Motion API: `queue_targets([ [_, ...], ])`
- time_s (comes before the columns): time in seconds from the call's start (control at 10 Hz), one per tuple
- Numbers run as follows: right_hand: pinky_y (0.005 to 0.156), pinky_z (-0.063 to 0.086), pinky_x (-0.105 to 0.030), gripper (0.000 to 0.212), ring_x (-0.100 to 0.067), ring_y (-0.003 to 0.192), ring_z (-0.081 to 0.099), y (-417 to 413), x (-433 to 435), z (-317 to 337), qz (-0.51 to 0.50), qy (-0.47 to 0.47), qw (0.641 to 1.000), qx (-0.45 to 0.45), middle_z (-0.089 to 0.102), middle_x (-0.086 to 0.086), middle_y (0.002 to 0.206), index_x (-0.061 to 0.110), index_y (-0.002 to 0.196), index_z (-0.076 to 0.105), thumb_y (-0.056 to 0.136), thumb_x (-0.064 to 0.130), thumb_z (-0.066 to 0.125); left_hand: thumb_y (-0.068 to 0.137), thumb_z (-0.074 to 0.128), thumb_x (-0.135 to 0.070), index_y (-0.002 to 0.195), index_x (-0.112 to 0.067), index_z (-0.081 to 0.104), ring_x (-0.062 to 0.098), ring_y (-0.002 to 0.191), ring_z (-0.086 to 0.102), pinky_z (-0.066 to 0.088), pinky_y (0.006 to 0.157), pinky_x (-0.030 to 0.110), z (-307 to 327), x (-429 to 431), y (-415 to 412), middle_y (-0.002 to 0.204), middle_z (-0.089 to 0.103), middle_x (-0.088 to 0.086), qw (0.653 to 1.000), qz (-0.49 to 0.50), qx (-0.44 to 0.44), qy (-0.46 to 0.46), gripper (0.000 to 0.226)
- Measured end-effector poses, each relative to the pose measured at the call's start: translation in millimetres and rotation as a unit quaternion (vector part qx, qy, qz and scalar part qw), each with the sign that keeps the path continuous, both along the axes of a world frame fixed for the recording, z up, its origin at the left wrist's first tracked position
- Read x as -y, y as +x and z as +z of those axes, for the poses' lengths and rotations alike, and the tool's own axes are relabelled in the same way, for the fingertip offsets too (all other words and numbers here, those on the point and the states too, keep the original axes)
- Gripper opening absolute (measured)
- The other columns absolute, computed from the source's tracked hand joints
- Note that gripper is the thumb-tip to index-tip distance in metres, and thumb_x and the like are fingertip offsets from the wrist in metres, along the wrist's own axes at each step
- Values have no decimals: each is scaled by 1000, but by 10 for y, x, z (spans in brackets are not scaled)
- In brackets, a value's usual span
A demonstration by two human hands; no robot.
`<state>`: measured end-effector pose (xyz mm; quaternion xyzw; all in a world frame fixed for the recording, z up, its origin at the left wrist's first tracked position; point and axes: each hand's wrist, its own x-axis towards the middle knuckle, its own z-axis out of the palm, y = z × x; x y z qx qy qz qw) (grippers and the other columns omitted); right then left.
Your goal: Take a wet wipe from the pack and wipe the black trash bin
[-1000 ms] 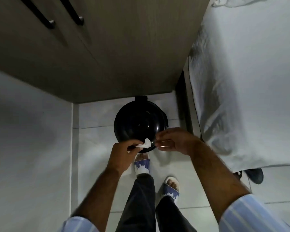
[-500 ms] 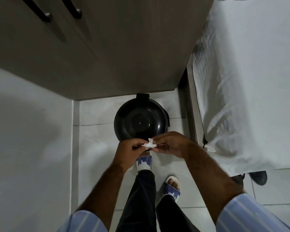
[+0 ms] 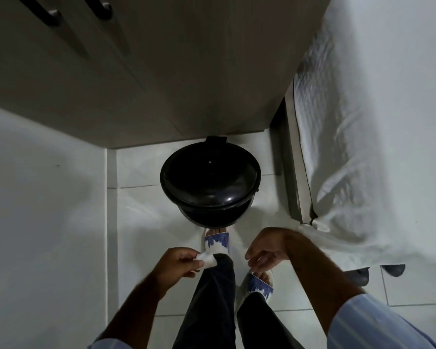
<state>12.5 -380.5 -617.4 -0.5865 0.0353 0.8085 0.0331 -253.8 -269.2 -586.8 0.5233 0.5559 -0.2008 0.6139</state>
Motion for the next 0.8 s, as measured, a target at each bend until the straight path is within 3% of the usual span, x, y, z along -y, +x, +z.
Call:
queue_targets([
  [0.1, 106, 57, -41, 12, -30, 113, 70, -9, 88, -123, 24, 34, 997, 58, 72, -20, 127, 3, 108, 74, 98, 4, 68, 91, 74, -4, 108, 1, 74, 35, 91, 75, 62, 76, 31, -107, -9, 40, 101, 76, 19, 997, 50, -41, 42, 18],
  [0.2, 89, 51, -32, 17, -23, 104, 62, -21, 185, -291, -7, 110, 967, 230, 69, -12, 114, 10, 108, 75, 92, 12, 77, 92, 72, -1, 111, 5, 72, 35, 86, 73, 63, 82, 39, -265, -97, 360, 101, 73, 22, 984, 125, -58, 111, 20],
  [0.3, 91, 46, -26, 23, -21, 111, 59, -27, 227, -386, 19, 140, 947, 287, 60, -3, 114, 11, 113, 75, 91, 17, 78, 92, 72, -7, 114, 0, 73, 34, 90, 76, 64, 88, 44, -366, -182, 620, 97, 75, 14, 982, 119, -48, 136, 23],
  [0.4, 88, 46, -25, 34, -22, 117, 60, -7, 237, -459, 52, 145, 944, 293, 63, -5, 128, 13, 123, 74, 90, 21, 78, 91, 76, -23, 123, -7, 71, 25, 95, 73, 62, 84, 32, -452, -330, 924, 103, 75, 6, 986, 72, -34, 144, 35],
  [0.5, 86, 46, -24, 39, -22, 117, 61, 2, 226, -427, 46, 149, 944, 289, 64, -9, 137, 14, 128, 71, 91, 25, 78, 86, 80, -33, 132, -12, 64, 25, 115, 66, 54, 92, 27, -438, -341, 986, 125, 71, 7, 986, -40, -48, 156, 53],
  [0.6, 103, 48, -31, 57, -27, 134, 59, -19, 117, -110, 172, 216, 901, 336, 61, -11, 148, 16, 148, 56, 97, 38, 69, 84, 79, -44, 144, -20, 48, 28, 138, 51, 47, 111, 40, -155, -326, 959, 147, 55, 6, 967, -169, -54, 180, 72],
  [0.7, 116, 43, -38, 62, -28, 147, 49, 23, -40, 364, 272, 314, 794, 444, 53, -10, 157, 18, 155, 47, 100, 41, 62, 89, 69, -54, 149, -22, 43, 28, 142, 45, 44, 115, 43, 297, -354, 962, 154, 46, 4, 932, -248, -37, 261, 73],
  [0.8, 125, 33, -42, 61, -30, 156, 36, 203, -285, 1270, 253, 429, 666, 555, 50, -9, 161, 16, 156, 47, 101, 38, 61, 97, 53, -59, 145, -20, 51, 21, 142, 43, 41, 117, 36, 1121, -460, 972, 153, 49, 0, 859, -313, 22, 405, 62],
])
